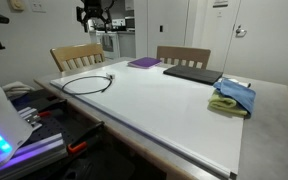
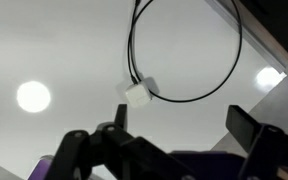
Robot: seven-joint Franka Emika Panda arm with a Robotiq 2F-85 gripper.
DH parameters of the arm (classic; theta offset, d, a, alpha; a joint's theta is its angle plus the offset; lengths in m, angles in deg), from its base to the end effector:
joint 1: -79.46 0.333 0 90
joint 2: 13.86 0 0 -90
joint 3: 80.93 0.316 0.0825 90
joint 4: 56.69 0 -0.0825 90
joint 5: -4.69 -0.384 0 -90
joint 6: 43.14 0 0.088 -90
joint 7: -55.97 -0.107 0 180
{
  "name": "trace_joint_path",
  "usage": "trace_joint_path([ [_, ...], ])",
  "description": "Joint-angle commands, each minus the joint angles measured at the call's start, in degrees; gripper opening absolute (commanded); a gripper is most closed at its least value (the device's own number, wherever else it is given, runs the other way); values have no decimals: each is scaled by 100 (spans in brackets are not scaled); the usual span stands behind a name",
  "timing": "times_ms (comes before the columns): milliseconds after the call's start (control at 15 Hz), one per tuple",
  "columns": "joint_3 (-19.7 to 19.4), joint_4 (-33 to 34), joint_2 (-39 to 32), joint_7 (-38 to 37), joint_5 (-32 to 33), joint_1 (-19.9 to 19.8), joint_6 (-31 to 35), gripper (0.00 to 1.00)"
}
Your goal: Place the charger straight across the board
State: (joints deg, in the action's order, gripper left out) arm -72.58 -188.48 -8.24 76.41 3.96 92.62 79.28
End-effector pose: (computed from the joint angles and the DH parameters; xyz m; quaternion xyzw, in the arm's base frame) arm 0.4562 0.1808 0.3825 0.9347 0.3539 -0.0332 0.0021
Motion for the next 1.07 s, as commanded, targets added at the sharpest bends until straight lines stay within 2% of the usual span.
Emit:
trace_joint_path([
  [0, 65, 177, -462, 389, -172, -31, -14, 100],
  [133, 103, 268, -608, 238, -371, -47, -272, 100],
  [200, 114, 47, -377, 229, -188, -68, -45, 100],
  [467, 144, 71, -515, 219, -224, -61, -38, 100],
  [733, 175, -188, -569, 1035, -383, -54, 529, 100],
  [1000, 170, -181, -918, 1624, -259, -104, 1053, 100],
])
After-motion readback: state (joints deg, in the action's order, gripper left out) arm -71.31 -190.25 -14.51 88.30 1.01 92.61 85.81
